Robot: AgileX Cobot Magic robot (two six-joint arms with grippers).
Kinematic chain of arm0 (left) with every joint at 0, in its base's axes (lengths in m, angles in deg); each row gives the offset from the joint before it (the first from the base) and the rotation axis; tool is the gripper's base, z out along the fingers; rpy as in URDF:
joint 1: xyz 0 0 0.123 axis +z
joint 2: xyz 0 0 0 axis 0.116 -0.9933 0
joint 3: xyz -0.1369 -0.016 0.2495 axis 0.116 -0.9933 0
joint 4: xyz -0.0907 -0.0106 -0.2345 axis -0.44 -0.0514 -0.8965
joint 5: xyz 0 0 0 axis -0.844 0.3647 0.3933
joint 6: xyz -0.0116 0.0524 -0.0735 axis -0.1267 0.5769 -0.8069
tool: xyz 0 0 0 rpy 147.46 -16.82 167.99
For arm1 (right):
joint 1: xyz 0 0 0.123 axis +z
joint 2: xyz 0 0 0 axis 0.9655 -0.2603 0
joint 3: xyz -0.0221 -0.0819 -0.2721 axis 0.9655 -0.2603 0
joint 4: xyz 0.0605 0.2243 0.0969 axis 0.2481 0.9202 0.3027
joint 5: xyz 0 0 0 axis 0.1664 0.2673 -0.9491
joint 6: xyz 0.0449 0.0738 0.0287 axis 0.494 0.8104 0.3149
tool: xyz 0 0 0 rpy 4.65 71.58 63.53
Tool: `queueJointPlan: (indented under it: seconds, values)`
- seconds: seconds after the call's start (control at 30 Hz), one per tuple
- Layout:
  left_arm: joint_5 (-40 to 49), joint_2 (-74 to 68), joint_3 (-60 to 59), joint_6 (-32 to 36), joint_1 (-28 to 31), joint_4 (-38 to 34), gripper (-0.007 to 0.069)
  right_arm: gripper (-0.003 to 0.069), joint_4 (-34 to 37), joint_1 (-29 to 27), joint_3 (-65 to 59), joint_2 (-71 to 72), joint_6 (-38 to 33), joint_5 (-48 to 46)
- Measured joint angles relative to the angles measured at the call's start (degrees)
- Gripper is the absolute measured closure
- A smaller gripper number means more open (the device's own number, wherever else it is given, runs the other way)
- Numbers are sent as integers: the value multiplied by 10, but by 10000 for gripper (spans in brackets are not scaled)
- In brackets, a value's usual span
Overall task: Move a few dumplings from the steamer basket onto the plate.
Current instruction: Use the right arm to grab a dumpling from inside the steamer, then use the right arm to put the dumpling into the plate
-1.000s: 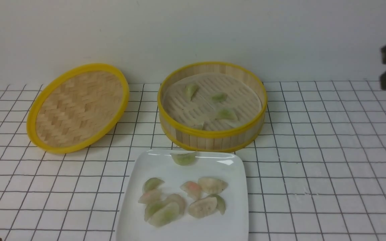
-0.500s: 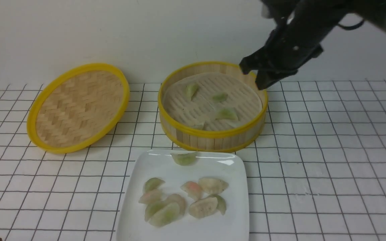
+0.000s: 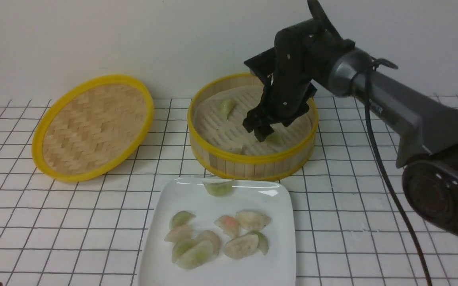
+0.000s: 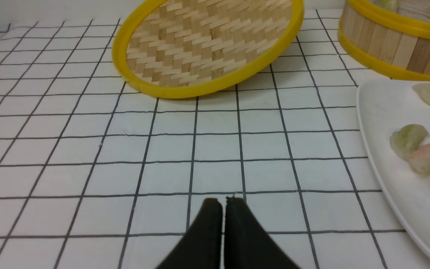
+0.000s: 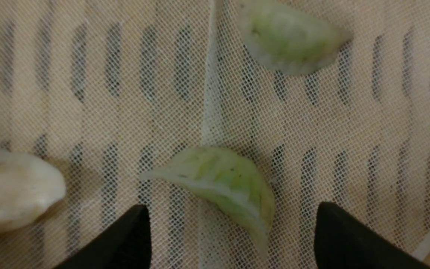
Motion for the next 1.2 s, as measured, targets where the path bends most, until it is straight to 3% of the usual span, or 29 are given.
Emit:
queueJointPlan:
  seconds: [0.07, 0.13, 0.2, 0.3, 0.33, 0.5, 0.7, 0.93, 1.0, 1.07, 1.13, 1.2]
  values:
    - [0, 0, 0, 0, 0, 0, 631, 119, -5, 0, 0, -10, -2, 0]
    - [0, 0, 0, 0, 0, 0, 631, 168, -2, 0, 1, -18, -3, 0]
    - [0, 0, 0, 0, 0, 0, 631, 286, -1, 0, 3, -18, -4, 1]
    - [0, 0, 0, 0, 0, 0, 631, 533, -2, 0, 11, -17, -4, -1]
    - [0, 0, 0, 0, 0, 0, 631, 556, -1, 0, 16, -14, -4, -2]
    - [0, 0, 0, 0, 0, 0, 631, 552, 22, 0, 1, 63, 9, -2]
    - [0, 0, 0, 0, 0, 0, 631, 552, 105, 13, -203, 270, 4, 3]
    - [0, 0, 0, 0, 0, 0, 631, 537, 177, 70, -373, 291, -8, 14]
    - [0, 0, 0, 0, 0, 0, 631, 505, 178, 81, -376, 278, -8, 19]
    - [0, 0, 0, 0, 0, 0, 631, 423, 179, 91, -372, 265, -8, 20]
    - [0, 0, 0, 0, 0, 0, 631, 282, 179, 96, -354, 257, -8, 16]
    - [0, 0, 0, 0, 0, 0, 631, 188, 172, 96, -331, 256, -8, 18]
